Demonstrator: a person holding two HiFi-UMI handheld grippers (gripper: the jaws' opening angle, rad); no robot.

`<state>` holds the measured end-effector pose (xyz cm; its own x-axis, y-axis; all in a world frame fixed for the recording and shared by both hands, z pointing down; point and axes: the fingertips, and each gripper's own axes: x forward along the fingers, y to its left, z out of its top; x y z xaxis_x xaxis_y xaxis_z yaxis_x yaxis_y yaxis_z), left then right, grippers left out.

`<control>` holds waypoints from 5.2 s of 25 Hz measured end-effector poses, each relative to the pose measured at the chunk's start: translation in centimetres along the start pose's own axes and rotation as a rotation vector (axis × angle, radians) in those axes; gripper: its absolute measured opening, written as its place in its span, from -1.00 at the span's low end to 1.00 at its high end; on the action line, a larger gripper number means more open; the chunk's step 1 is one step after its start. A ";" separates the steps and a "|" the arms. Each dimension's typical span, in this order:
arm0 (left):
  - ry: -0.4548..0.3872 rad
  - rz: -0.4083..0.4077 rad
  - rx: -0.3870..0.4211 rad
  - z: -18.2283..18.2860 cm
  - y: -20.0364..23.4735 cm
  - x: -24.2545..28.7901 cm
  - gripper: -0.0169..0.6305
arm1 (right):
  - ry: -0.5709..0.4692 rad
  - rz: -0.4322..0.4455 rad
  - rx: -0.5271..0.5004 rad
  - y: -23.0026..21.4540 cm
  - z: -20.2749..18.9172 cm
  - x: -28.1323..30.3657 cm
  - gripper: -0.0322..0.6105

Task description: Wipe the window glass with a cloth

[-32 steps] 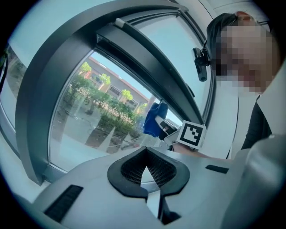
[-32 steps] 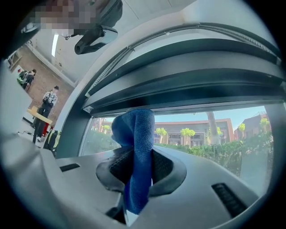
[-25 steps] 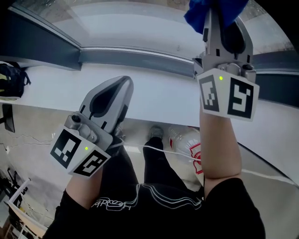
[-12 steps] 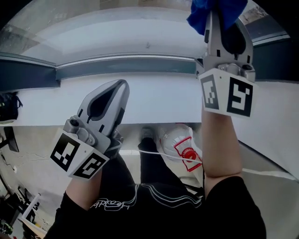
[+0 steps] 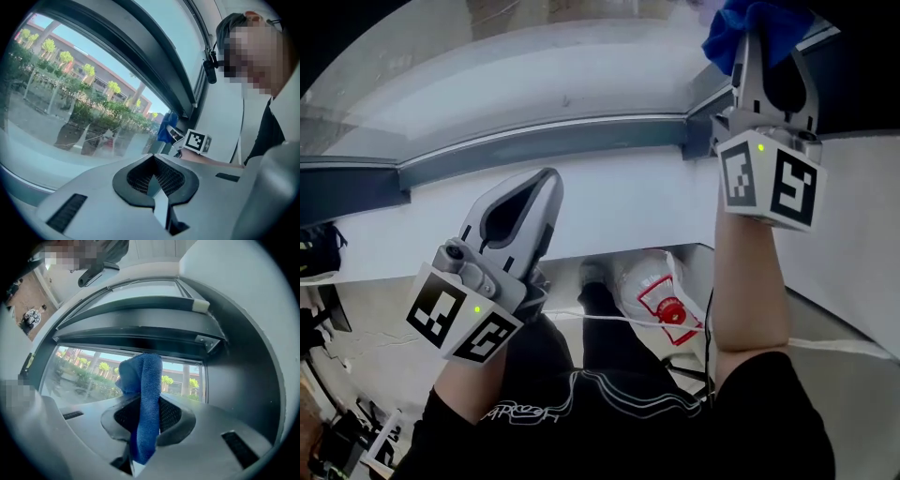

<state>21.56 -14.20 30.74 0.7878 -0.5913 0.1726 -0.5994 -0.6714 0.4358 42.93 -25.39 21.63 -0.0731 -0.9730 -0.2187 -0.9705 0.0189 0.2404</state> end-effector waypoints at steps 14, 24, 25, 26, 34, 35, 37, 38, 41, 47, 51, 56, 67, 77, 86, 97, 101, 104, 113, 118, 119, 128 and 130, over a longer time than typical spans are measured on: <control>0.032 -0.058 0.006 -1.4 -0.7 1.3 -0.93 | -0.010 -0.082 -0.026 -2.1 -0.3 -1.0 -0.70; -0.019 0.035 -0.044 0.2 7.2 -8.7 -0.93 | 0.000 0.073 0.065 14.4 2.4 -2.2 -0.70; -0.024 0.054 -0.050 0.4 8.4 -10.2 -0.93 | 0.005 0.099 0.071 16.8 2.6 -2.1 -0.70; -0.031 0.080 -0.057 0.5 9.8 -11.9 -0.93 | 0.009 0.131 0.083 19.4 2.6 -2.0 -0.70; -0.072 0.241 -0.092 1.1 19.6 -25.8 -0.93 | 0.027 0.339 0.186 41.0 3.9 -1.5 -0.70; -0.079 0.254 -0.093 1.3 20.6 -27.4 -0.93 | 0.025 0.360 0.197 43.4 4.3 -1.5 -0.70; -0.088 0.280 -0.094 1.5 22.5 -30.3 -0.93 | 0.020 0.399 0.213 47.7 4.8 -1.4 -0.70; -0.091 0.292 -0.093 1.6 23.4 -31.6 -0.93 | 0.017 0.417 0.220 49.7 5.1 -1.2 -0.70; -0.104 0.330 -0.096 1.8 26.5 -35.9 -0.93 | 0.005 0.468 0.232 55.9 5.9 -0.6 -0.70; -0.149 0.387 -0.106 2.8 31.7 -43.1 -0.93 | -0.024 0.550 0.224 66.4 8.0 1.0 -0.70; -0.154 0.405 -0.118 2.5 33.7 -46.2 -0.93 | -0.037 0.568 0.223 71.0 8.7 2.4 -0.70; -0.158 0.424 -0.137 1.9 34.9 -48.4 -0.93 | -0.022 0.543 0.214 73.8 7.8 4.2 -0.70; -0.153 0.424 -0.155 0.5 34.2 -47.6 -0.93 | 0.004 0.485 0.164 74.0 6.3 6.7 -0.70; -0.119 0.361 -0.167 -0.7 29.8 -40.9 -0.93 | 0.014 0.445 0.131 66.5 4.9 6.1 -0.70; -0.081 0.285 -0.168 -2.1 23.8 -32.3 -0.93 | 0.034 0.385 0.111 55.6 2.7 5.1 -0.70; -0.040 0.197 -0.176 -4.3 16.2 -21.2 -0.93 | 0.043 0.331 0.044 41.4 -0.5 3.1 -0.70; -0.027 0.164 -0.168 -5.1 13.0 -16.8 -0.93 | 0.038 0.296 0.037 35.3 -1.6 2.3 -0.70; -0.019 0.132 -0.159 -5.5 10.7 -13.4 -0.93 | 0.040 0.279 0.021 31.2 -2.6 1.7 -0.70; 0.023 0.058 -0.133 -6.8 5.2 -5.6 -0.93 | 0.070 0.203 0.016 20.5 -5.4 0.1 -0.70; 0.053 0.010 -0.125 -7.4 2.6 -2.3 -0.93 | 0.093 0.109 0.031 13.9 -7.0 -0.9 -0.70; 0.060 0.000 -0.123 -7.6 2.0 -1.5 -0.93 | 0.098 0.090 0.030 12.5 -7.4 -1.1 -0.70; 0.111 -0.068 -0.104 -9.5 -2.1 3.5 -0.93 | 0.148 -0.109 0.046 0.5 -11.2 -3.0 -0.70; 0.111 -0.082 -0.100 -9.3 -2.8 4.3 -0.93 | 0.162 -0.138 0.075 -1.0 -11.8 -3.1 -0.70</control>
<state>27.92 -10.69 38.46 0.8474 -0.4799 0.2270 -0.5200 -0.6641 0.5372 46.86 -25.07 33.27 0.0938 -0.9917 -0.0883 -0.9835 -0.1061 0.1464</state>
